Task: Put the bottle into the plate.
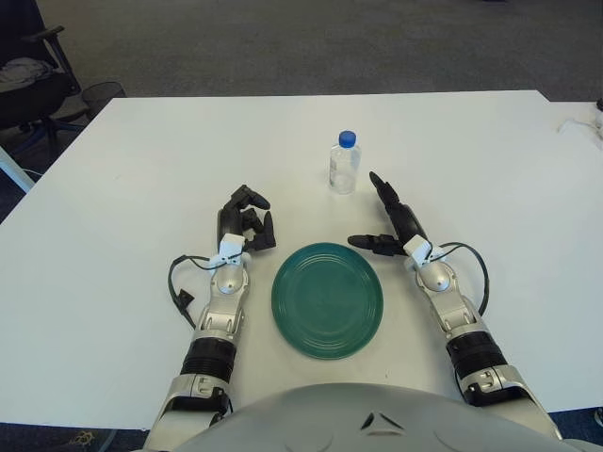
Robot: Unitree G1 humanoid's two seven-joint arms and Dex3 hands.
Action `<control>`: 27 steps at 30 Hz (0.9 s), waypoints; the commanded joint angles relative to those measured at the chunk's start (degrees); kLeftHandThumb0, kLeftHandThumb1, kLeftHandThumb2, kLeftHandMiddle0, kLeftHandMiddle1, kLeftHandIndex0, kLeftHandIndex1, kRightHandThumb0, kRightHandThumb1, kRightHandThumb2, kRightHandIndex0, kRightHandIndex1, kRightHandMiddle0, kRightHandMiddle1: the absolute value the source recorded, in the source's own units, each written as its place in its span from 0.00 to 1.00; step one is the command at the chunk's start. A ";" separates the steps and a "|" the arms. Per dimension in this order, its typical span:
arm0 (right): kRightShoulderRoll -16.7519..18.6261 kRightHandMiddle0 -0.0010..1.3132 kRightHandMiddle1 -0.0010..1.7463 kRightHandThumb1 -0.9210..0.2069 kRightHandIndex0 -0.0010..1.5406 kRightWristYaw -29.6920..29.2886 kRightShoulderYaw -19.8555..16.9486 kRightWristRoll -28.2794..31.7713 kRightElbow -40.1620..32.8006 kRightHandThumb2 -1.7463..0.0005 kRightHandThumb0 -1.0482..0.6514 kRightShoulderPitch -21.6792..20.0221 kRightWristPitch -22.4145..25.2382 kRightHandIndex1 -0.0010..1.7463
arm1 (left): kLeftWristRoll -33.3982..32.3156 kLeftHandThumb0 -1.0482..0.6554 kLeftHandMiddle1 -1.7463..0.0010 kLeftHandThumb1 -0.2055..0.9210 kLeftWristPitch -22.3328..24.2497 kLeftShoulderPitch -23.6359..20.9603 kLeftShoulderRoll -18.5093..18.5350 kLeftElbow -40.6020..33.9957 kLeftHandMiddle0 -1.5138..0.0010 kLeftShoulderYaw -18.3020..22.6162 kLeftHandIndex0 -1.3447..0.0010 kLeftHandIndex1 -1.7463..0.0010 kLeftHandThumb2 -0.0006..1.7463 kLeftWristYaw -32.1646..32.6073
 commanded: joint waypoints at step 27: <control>5.98 0.00 0.00 0.14 0.00 -2.65 -7.57 9.83 12.80 1.00 0.06 -10.01 1.29 0.00 | 0.28 0.30 0.00 0.31 1.29 1.27 -0.17 1.21 0.15 -0.17 0.44 0.00 0.87 0.19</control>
